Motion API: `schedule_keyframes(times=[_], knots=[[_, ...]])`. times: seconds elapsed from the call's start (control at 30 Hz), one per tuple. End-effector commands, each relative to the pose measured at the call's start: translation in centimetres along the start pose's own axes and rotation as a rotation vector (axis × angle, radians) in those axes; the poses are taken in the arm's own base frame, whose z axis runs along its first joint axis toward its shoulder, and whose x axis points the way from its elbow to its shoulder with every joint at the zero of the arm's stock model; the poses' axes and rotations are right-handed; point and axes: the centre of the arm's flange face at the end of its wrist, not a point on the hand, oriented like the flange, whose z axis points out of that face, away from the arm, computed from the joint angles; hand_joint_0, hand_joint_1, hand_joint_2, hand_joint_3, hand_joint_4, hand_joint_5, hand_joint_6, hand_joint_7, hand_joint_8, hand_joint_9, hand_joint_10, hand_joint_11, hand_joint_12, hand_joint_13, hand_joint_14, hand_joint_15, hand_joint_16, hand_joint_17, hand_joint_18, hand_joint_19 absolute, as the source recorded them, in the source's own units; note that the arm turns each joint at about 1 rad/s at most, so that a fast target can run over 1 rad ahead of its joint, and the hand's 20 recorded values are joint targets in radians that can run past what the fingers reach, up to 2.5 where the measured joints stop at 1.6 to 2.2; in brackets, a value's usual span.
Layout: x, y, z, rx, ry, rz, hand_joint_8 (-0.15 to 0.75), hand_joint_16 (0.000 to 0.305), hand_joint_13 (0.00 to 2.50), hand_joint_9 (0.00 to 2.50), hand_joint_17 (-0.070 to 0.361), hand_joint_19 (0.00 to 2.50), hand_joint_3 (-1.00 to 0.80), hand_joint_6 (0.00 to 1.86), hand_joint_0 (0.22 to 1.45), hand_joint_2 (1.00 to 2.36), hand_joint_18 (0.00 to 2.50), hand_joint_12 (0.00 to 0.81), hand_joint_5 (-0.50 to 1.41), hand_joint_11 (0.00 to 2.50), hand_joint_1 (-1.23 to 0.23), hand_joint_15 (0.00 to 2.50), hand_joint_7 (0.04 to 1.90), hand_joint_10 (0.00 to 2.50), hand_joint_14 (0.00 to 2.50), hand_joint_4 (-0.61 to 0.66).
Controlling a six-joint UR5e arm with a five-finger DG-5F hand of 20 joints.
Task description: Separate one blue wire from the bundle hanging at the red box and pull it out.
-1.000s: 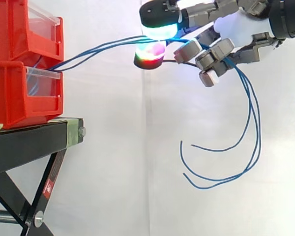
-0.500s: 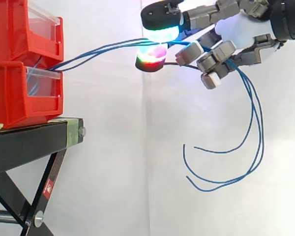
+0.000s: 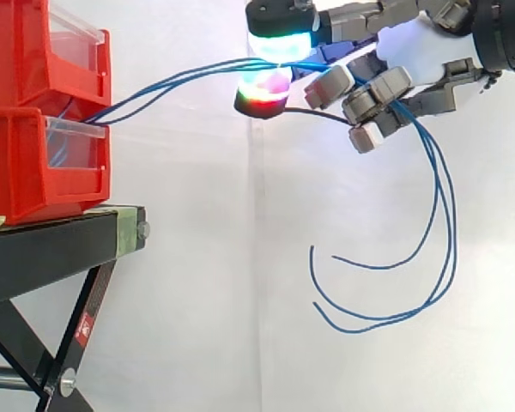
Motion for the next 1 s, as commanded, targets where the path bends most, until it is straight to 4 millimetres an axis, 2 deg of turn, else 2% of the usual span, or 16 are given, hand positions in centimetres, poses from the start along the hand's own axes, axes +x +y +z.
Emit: schedule_keyframes(times=[0.0,0.33,0.97], knots=[[-0.03,-0.01,-0.08,0.004,0.002,0.012,0.321,0.049,1.21,1.4,0.111,1.07,-0.29,0.92,0.6,1.02,1.15,0.395,-0.15,1.54,-0.71,1.56,0.92,0.01,1.06,0.1],[0.13,-0.04,-0.16,0.01,0.006,0.052,0.314,0.049,1.22,1.38,0.111,1.05,-0.26,0.93,0.62,1.02,1.16,0.394,-0.15,1.54,-0.78,1.6,0.92,0.01,1.02,0.07],[0.06,-0.13,-0.28,0.017,0.008,0.054,0.322,0.05,1.18,1.31,0.113,1.06,-0.3,0.94,0.62,1.02,1.13,0.403,-0.18,1.54,-0.88,1.61,0.87,0.01,1.03,0.15]])
